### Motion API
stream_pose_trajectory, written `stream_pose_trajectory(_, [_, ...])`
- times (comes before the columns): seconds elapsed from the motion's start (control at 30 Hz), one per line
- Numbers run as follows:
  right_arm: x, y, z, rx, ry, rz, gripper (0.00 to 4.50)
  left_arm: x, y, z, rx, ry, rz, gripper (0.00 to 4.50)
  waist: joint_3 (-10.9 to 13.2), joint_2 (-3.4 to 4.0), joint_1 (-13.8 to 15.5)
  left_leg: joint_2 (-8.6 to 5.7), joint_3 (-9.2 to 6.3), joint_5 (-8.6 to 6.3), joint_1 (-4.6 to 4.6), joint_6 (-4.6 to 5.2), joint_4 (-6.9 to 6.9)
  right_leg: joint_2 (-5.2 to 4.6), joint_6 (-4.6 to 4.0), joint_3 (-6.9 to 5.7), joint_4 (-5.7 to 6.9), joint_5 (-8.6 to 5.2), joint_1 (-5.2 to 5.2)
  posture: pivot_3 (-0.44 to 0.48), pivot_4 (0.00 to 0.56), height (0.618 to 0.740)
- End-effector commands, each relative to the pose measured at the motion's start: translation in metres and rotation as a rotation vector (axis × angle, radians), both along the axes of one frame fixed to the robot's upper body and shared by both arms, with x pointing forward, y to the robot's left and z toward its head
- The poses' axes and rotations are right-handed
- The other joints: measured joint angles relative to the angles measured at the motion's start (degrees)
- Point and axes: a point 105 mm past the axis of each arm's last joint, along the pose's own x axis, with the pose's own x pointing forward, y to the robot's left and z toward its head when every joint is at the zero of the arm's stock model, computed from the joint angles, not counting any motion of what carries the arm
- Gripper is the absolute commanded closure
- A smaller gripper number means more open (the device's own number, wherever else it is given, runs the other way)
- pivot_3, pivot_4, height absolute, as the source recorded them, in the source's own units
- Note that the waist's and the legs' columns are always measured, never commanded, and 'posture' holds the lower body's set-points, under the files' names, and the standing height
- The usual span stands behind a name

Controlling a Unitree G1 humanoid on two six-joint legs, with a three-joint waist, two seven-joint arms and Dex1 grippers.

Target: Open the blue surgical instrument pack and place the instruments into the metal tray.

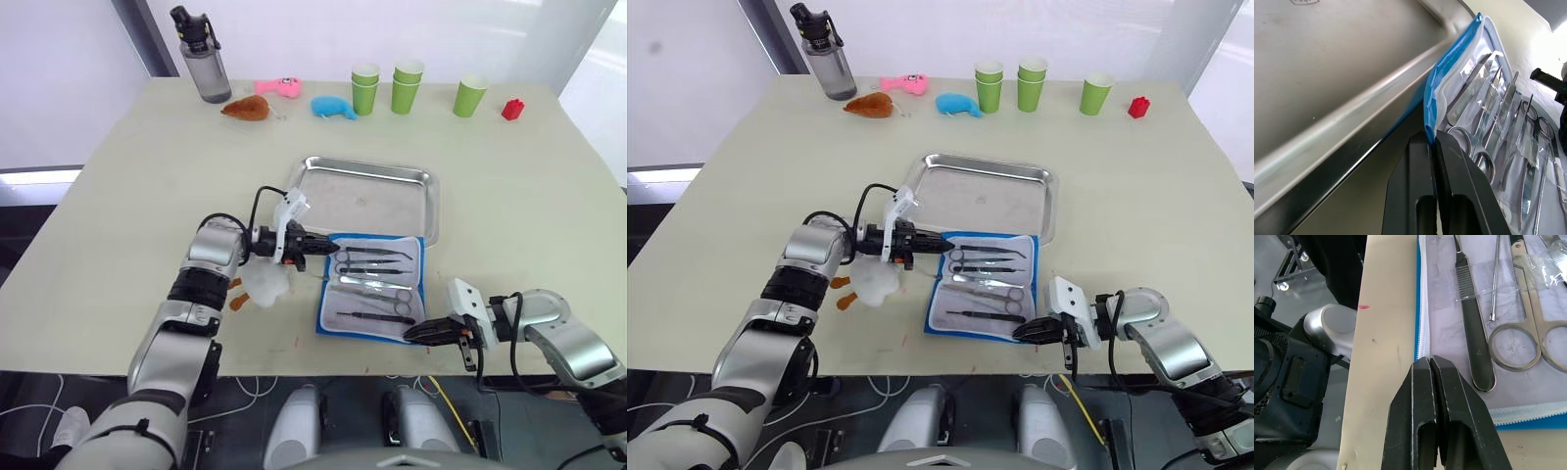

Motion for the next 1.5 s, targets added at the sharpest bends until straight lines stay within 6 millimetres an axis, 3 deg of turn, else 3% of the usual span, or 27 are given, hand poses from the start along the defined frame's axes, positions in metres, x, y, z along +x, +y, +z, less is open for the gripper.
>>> stream_pose_trajectory(0.03, [-0.008,0.001,-0.012,-0.019,0.046,0.008,4.48,0.000,0.004,0.001,-0.013,-0.003,0.025,4.20,0.00,0.00,-0.02,0.00,0.00,0.00,0.00,0.00,0.00,0.00,0.00,0.00,0.00,0.00,0.00,0.000,0.150,0.734])
stream_pose_trajectory(0.1, [-0.007,0.001,-0.012,-0.018,0.045,0.007,4.50,-0.001,0.005,0.001,-0.015,-0.004,0.022,3.57,0.00,0.00,-0.08,0.00,0.00,0.00,0.00,0.00,0.00,0.00,0.00,0.00,-0.01,0.00,0.00,0.000,0.150,0.734])
stream_pose_trajectory(0.37, [-0.006,0.002,-0.012,-0.016,0.041,0.004,4.50,-0.002,0.007,0.002,-0.014,-0.010,0.021,0.25,0.00,0.00,-0.07,0.00,-0.01,0.00,0.01,0.00,0.00,0.00,0.00,0.00,0.00,0.00,0.00,0.000,0.150,0.734])
stream_pose_trajectory(0.4, [-0.006,0.002,-0.012,-0.016,0.041,0.004,4.50,-0.002,0.007,0.003,-0.014,-0.011,0.019,0.01,0.00,0.00,-0.07,0.00,-0.01,0.01,0.03,-0.01,0.00,0.00,-0.01,0.01,0.02,0.00,0.00,0.000,0.150,0.734])
stream_pose_trajectory(0.83, [-0.007,0.003,-0.011,-0.010,0.040,0.003,4.50,-0.013,0.012,0.010,-0.042,-0.018,-0.012,0.01,0.01,0.00,-0.30,0.01,0.03,0.01,0.02,-0.01,-0.01,0.01,-0.01,0.07,-0.02,0.00,-0.01,0.000,0.150,0.734])
stream_pose_trajectory(1.0, [-0.007,0.004,-0.009,0.003,0.042,0.003,4.50,-0.024,0.027,0.020,-0.040,-0.068,-0.046,0.01,0.01,0.00,-0.33,0.02,0.04,0.01,0.03,-0.01,-0.06,0.01,-0.02,0.08,-0.04,0.00,-0.02,0.000,0.150,0.734])
stream_pose_trajectory(1.4, [-0.006,0.002,0.019,0.099,-0.020,-0.019,4.50,-0.046,0.050,0.037,-0.079,-0.262,-0.156,0.01,0.08,0.03,-0.06,0.03,0.03,0.00,-0.09,-0.01,-0.08,-0.02,-0.02,0.04,-0.09,-0.01,-0.09,0.000,0.150,0.734])
stream_pose_trajectory(1.5, [-0.007,-0.002,0.030,0.126,-0.037,-0.020,3.64,-0.052,0.051,0.040,-0.087,-0.309,-0.195,0.00,0.10,0.04,-0.02,0.03,0.05,0.00,-0.11,-0.01,-0.08,-0.03,-0.02,0.05,-0.09,-0.01,-0.11,0.000,0.150,0.734])
